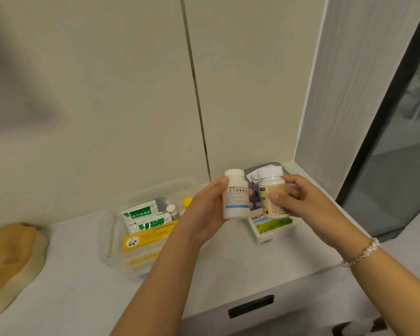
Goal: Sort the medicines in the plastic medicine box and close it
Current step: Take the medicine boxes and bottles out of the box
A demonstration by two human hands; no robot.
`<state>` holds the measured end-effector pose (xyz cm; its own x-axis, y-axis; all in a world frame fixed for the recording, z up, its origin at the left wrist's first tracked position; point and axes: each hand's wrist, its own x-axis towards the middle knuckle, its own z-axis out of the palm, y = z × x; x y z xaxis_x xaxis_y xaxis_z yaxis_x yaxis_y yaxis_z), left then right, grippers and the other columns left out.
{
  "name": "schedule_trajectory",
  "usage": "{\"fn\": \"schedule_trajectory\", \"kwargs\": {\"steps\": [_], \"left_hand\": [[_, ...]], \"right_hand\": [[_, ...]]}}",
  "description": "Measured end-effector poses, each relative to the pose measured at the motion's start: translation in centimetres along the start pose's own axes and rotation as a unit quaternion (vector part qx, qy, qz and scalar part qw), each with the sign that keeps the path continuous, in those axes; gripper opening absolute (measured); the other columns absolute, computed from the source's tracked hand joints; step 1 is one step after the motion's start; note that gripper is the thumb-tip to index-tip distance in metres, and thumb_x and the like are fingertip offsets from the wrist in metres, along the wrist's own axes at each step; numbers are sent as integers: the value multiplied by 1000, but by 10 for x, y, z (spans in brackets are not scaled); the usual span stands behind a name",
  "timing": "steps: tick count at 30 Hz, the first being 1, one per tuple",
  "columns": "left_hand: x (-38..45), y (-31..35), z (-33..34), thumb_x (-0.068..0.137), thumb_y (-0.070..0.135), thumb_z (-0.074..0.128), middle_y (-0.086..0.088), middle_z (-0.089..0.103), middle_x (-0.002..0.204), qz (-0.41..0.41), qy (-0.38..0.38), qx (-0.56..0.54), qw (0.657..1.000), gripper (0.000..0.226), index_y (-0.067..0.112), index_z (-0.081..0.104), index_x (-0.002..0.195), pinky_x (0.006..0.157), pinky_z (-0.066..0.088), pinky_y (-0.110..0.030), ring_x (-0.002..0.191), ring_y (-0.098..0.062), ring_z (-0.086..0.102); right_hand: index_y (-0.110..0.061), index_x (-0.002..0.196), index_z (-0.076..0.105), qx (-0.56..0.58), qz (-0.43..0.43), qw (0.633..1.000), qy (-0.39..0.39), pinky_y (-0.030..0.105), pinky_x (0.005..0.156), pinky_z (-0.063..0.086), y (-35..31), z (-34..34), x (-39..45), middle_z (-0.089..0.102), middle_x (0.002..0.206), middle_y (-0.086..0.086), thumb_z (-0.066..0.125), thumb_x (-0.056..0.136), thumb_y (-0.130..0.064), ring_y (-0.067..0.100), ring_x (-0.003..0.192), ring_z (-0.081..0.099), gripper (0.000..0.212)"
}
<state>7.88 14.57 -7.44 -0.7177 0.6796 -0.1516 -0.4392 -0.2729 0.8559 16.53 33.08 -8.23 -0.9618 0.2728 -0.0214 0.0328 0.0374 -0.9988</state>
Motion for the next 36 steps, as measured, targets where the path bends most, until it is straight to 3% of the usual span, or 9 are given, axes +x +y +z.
{"fn": "schedule_trajectory", "kwargs": {"steps": [4,7,13,17,20,24,28,33,36], "left_hand": [[11,-11,8,94,31,46,-4,73,82,-2,45,33,998,24,14,59,105,65,59,-31,76,-16,70],[18,-26,12,91,33,52,-4,72,96,14,90,157,983,25,16,61,107,76,58,-32,88,-18,68],[21,-43,7,86,35,60,13,56,99,35,163,414,895,21,27,50,103,77,45,-24,95,-10,54],[25,-50,4,87,26,59,-1,55,115,35,191,481,855,30,17,52,114,88,44,-30,103,-17,52],[27,-55,0,88,21,57,-6,53,124,33,211,518,828,33,15,51,120,91,40,-29,110,-21,52],[30,-60,-3,90,15,53,-6,49,133,22,225,507,831,37,17,48,126,97,36,-29,119,-22,48],[31,-62,-5,90,13,53,-5,49,135,12,230,472,851,36,19,48,126,98,37,-30,119,-21,47],[26,-56,4,91,21,54,-1,42,144,24,213,493,843,46,21,40,134,106,33,-33,130,-19,41],[19,-47,10,92,24,52,1,43,144,64,212,500,837,43,22,42,133,107,32,-31,131,-16,40]], "right_hand": [[-25,120,52,-34,19,999,-15,41,93,50,9,-16,5,67,110,3,70,76,-23,22,101,65,48],[-34,110,52,-73,27,997,-15,40,93,49,17,-21,10,61,113,-3,73,74,-24,20,106,59,43],[-27,113,49,-174,50,983,-25,28,81,50,25,-19,17,61,106,-6,76,69,-33,13,98,59,52],[-28,107,46,-227,54,972,-37,14,63,44,25,-16,17,57,94,-16,76,68,-35,4,84,58,49],[-31,108,42,-247,60,966,-43,13,60,42,28,-14,19,54,95,-16,76,69,-33,4,82,56,53],[-38,112,38,-256,52,963,-67,13,64,41,32,-10,19,53,104,-13,77,69,-26,5,87,56,59],[-40,108,38,-286,41,954,-76,13,62,40,37,-7,20,51,96,-22,78,67,-28,5,86,56,59],[-39,103,39,-304,24,949,-75,11,55,39,37,-1,22,49,91,-30,79,62,-35,-3,80,54,58],[-50,98,38,-307,10,947,-96,7,54,40,36,9,19,48,93,-35,78,63,-36,-8,82,53,55]]}}
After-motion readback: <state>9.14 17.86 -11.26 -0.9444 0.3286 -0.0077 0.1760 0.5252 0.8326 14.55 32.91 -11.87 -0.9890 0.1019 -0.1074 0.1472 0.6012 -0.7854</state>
